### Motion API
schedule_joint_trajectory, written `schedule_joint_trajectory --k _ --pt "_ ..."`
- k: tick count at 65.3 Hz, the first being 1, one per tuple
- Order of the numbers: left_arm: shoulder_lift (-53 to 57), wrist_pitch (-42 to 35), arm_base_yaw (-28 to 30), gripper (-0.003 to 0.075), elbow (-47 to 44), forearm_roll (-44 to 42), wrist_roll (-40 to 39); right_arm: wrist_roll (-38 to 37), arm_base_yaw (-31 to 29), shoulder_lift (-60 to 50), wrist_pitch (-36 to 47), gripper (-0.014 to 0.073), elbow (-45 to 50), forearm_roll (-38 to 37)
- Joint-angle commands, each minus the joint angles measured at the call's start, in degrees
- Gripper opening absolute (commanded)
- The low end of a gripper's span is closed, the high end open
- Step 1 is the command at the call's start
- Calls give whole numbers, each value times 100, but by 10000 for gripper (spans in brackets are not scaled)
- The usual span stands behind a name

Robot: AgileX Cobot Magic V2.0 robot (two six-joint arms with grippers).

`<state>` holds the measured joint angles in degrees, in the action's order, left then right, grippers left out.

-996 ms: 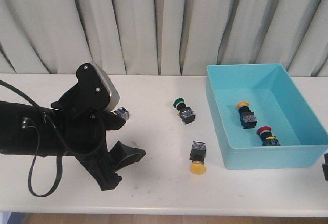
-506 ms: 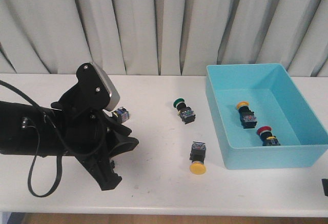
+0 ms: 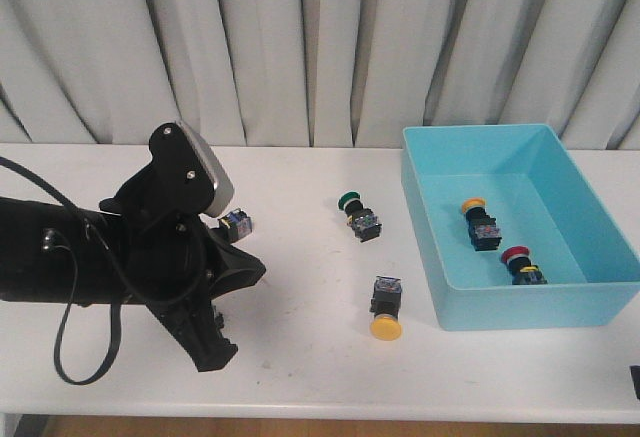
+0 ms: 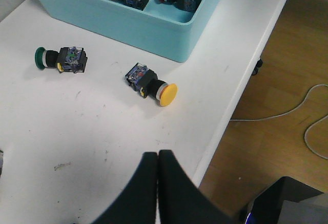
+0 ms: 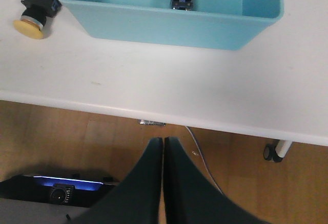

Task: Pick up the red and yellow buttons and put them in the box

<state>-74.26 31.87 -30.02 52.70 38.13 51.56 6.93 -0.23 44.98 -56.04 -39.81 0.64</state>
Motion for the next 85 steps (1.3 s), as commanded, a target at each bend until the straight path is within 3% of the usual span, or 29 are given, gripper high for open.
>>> schedule_joint_trajectory --k 1,22,28,36,44,53,64,85 --pt "151 -187 -27 -8 155 160 -41 7 -14 -28 173 -8 -137 6" --pt "173 -216 -27 -7 155 125 -41 7 -14 -28 160 -8 -137 6" --pt "261 -299 -27 -7 155 -253 -227 7 -14 -28 146 -8 -137 6" --pt "505 -927 -27 -7 155 -1915 -2103 7 -14 -28 68 -8 -137 6" --pt "762 -986 42 -7 155 -3650 -4009 7 -14 -28 62 -8 -137 6" --pt "1102 -756 357 -7 144 -4691 -5267 7 -14 -28 62 -8 -137 6" --pt "1760 -1150 973 -7 -519 -4782 -5336 7 -14 -28 62 -8 -137 6" --pt "4274 -2716 2210 -7 -3112 -4624 -5603 7 -14 -28 62 -8 -137 6"
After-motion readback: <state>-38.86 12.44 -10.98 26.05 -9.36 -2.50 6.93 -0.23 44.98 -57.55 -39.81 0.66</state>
